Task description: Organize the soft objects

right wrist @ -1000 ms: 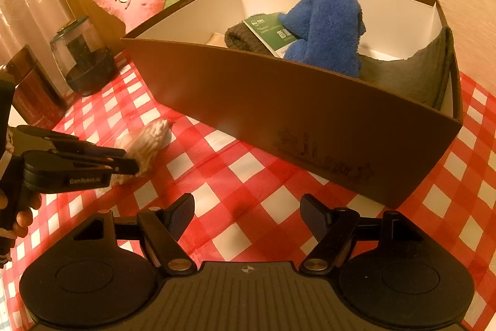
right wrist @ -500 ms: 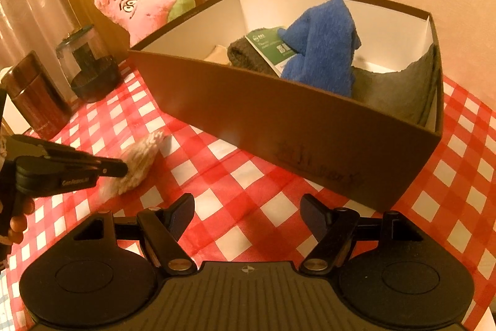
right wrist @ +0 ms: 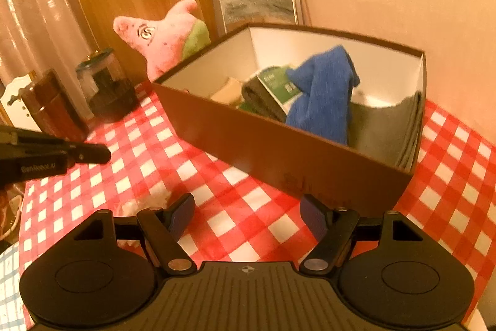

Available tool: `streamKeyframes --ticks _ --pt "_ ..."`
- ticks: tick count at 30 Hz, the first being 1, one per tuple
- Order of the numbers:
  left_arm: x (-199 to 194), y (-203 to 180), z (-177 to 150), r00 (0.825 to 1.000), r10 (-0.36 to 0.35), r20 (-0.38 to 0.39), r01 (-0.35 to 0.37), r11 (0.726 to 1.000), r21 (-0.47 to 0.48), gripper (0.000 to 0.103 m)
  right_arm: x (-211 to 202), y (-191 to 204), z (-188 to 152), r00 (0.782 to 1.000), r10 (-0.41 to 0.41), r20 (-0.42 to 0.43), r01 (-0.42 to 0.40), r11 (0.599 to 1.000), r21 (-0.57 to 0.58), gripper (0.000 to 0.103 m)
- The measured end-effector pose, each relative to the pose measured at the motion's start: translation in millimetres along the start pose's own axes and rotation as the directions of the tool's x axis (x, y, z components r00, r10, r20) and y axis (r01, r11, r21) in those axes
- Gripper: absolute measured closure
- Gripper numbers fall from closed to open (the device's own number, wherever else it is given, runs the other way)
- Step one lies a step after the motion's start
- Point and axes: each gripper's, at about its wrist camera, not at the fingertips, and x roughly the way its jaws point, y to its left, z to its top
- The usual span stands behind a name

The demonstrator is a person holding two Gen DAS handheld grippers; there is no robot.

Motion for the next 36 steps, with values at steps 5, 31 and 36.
streamKeyframes --ticks 5,31,36 --pt "-6 -1 2 1.0 -0.02 -0.024 0.02 1.0 -0.007 0.103 -11 1 0 1.0 0.006 0.012 -0.006 1.0 -0.004 0.028" --pt "75 11 -68 0.967 0.057 -0.249 -0.058 0.998 0.006 0.06 51 10 -37 0.989 0.061 -0.137 -0.057 0.998 0.036 0.028" --pt "76 21 -77 0.969 0.013 -0.247 -0.015 1.0 -0.007 0.074 68 23 -37 0.983 0.107 -0.148 -0.104 0.994 0.029 0.028"
